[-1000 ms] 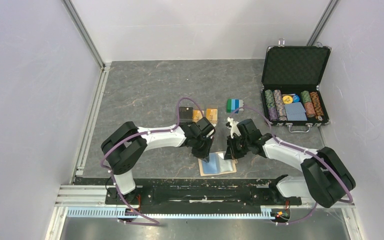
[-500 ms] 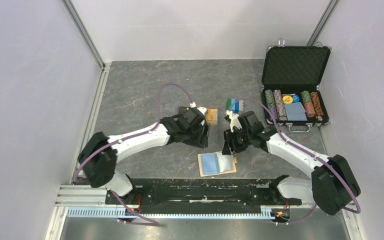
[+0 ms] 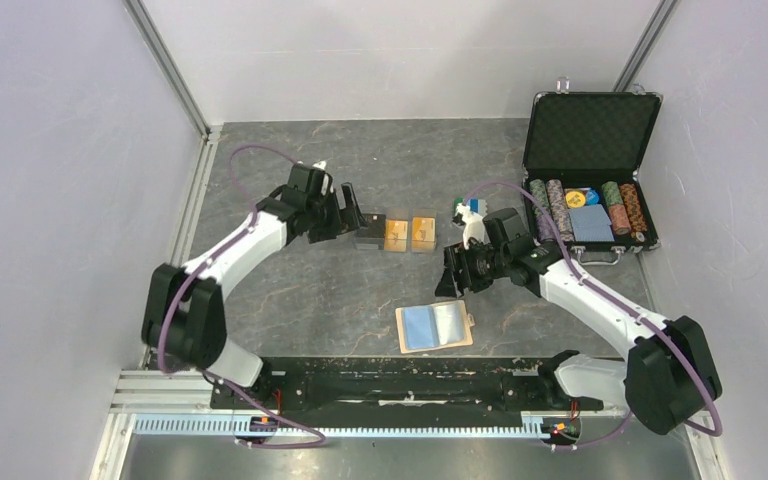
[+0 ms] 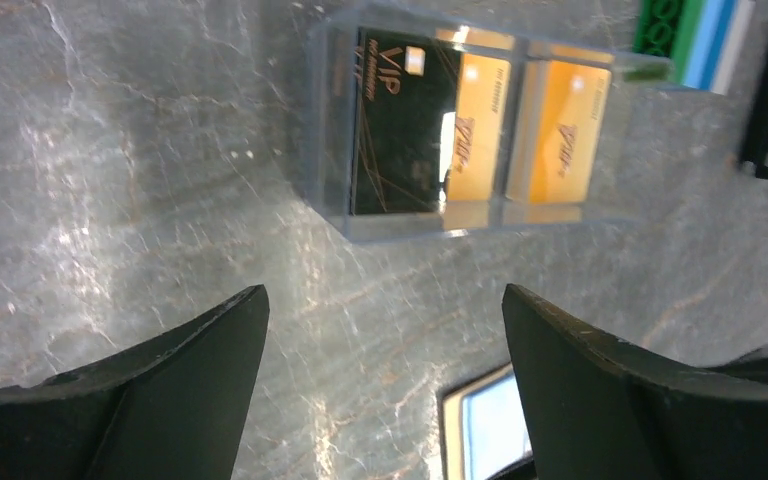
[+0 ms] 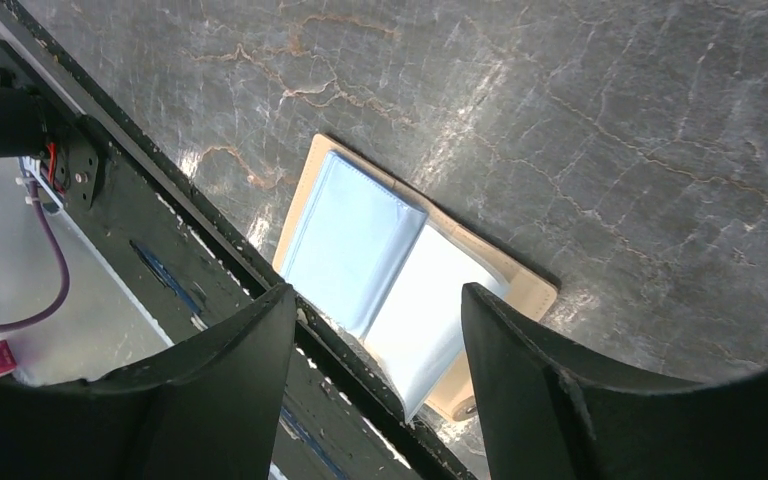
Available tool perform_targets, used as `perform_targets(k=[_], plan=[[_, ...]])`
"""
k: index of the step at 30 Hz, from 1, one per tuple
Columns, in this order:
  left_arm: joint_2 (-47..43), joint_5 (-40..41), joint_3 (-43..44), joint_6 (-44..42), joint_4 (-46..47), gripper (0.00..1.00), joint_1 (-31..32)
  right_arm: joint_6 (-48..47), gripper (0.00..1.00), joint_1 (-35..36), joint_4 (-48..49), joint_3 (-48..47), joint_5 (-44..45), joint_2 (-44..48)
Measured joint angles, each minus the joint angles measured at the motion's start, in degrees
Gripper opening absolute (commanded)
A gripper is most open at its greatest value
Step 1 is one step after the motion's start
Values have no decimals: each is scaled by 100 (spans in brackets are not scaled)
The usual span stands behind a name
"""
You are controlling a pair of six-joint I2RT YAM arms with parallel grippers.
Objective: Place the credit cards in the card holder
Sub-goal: Move the storage box to the center of the board.
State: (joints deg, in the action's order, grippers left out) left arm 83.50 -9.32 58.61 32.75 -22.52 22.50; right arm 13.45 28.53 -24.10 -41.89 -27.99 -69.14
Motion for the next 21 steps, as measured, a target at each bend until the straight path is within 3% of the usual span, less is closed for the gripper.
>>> perform_targets(k=[6,12,17,21], plan=[[1379,28,1099,-317,-402,52,-103,-4,64,-304,-13,0,-109,17],[2076,236,1541,-588,-614,23,-103,-39,64,-481,-63,0,-199,74],[2203,328,1646,-697,-667,4,-83,-63,64,-507,-122,-7,-223,74],[2201,321,1648,-861,-671,2,-76,-61,63,-509,-170,-155,-251,-9]])
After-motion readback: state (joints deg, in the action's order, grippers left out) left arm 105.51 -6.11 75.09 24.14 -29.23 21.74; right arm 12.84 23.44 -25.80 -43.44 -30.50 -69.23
